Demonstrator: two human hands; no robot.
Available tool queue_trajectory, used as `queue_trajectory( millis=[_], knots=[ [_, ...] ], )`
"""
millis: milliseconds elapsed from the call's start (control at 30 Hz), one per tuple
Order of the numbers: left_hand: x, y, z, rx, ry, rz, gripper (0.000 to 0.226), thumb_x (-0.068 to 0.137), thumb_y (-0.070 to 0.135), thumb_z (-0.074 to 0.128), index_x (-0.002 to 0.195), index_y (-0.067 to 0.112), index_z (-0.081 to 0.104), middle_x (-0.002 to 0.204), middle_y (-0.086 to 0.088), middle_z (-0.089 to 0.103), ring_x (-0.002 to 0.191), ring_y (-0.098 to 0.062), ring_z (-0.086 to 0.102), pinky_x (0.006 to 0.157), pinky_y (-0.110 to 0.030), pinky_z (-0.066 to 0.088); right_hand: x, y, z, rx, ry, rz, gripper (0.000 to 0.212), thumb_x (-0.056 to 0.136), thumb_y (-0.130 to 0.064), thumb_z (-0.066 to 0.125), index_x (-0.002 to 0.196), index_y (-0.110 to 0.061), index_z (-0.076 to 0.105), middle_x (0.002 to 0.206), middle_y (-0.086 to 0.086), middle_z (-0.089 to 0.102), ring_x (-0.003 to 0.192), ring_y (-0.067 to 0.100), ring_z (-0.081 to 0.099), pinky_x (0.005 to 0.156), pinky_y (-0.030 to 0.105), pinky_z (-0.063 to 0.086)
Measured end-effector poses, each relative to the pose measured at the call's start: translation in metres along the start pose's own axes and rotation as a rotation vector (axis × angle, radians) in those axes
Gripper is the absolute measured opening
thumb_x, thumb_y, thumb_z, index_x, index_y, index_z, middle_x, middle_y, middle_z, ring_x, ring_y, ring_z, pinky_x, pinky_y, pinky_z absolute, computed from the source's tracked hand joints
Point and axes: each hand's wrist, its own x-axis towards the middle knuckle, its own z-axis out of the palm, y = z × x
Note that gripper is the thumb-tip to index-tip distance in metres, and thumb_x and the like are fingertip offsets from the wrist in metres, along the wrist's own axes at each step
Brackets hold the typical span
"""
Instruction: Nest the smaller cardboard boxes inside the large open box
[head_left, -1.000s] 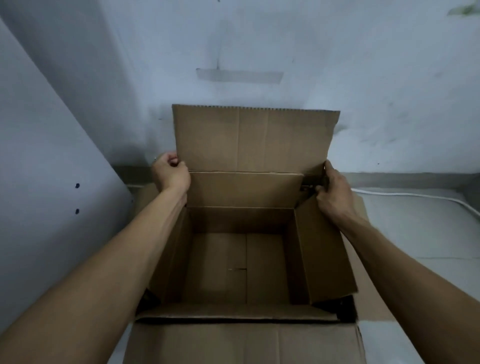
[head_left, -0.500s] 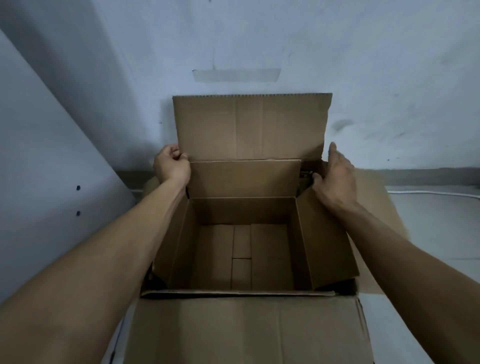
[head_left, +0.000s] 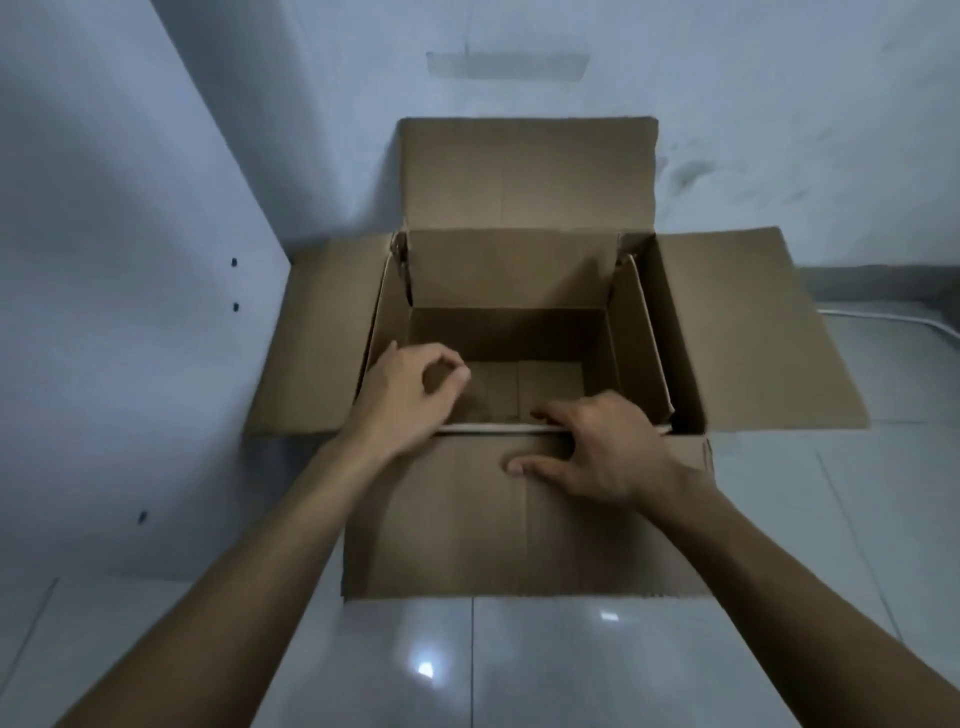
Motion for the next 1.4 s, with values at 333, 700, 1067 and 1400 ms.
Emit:
queue_trajectory(
  millis=[333, 700, 1067, 1400],
  knots=[
    [-0.058, -0.001, 0.007, 0.47, -0.135, 0.193, 0.047, 0.083, 0.065, 0.051, 0.107, 0.026, 0.059, 0.114, 0.004, 0.066, 0.117, -0.018, 0.054, 0.119, -0.049, 0.011, -0.054, 0.006, 0.029, -0.024, 0.266, 0.473, 0.087, 0.077, -0.089, 0.03, 0.136, -0.029, 0.05, 0.158, 0.01, 0.034, 0.147, 0.033, 0.025, 0.115, 0.07, 0.003],
    [-0.008, 0.008, 0.03, 0.558, -0.052, 0.042, 0.048, 0.085, 0.058, 0.053, 0.12, 0.025, 0.051, 0.14, 0.0, 0.048, 0.146, -0.032, 0.017, 0.105, -0.071, -0.011, -0.007, 0.036, 0.01, 0.069, 0.288, 0.489, 0.072, 0.082, -0.077, 0.049, 0.135, -0.028, 0.051, 0.158, 0.009, 0.032, 0.146, 0.03, 0.028, 0.114, 0.071, 0.001],
    [0.056, 0.004, 0.036, 0.549, -0.047, 0.002, 0.043, 0.086, 0.053, 0.055, 0.12, 0.026, 0.05, 0.141, -0.001, 0.045, 0.143, -0.03, 0.022, 0.107, -0.075, -0.004, 0.05, 0.072, 0.002, 0.094, 0.285, 0.507, 0.075, 0.08, -0.078, 0.05, 0.137, -0.03, 0.047, 0.16, 0.011, 0.026, 0.148, 0.034, 0.021, 0.107, 0.076, -0.005],
    [0.029, 0.058, -0.005, 0.496, -0.198, -0.148, 0.075, 0.089, 0.067, 0.039, 0.148, 0.022, 0.029, 0.158, -0.008, 0.027, 0.147, -0.029, 0.016, 0.116, -0.061, 0.007, 0.018, 0.058, -0.034, 0.077, 0.048, 0.498, 0.094, 0.081, -0.077, 0.041, 0.157, -0.027, 0.015, 0.167, 0.015, 0.006, 0.153, 0.036, 0.001, 0.116, 0.064, 0.003]
  ],
)
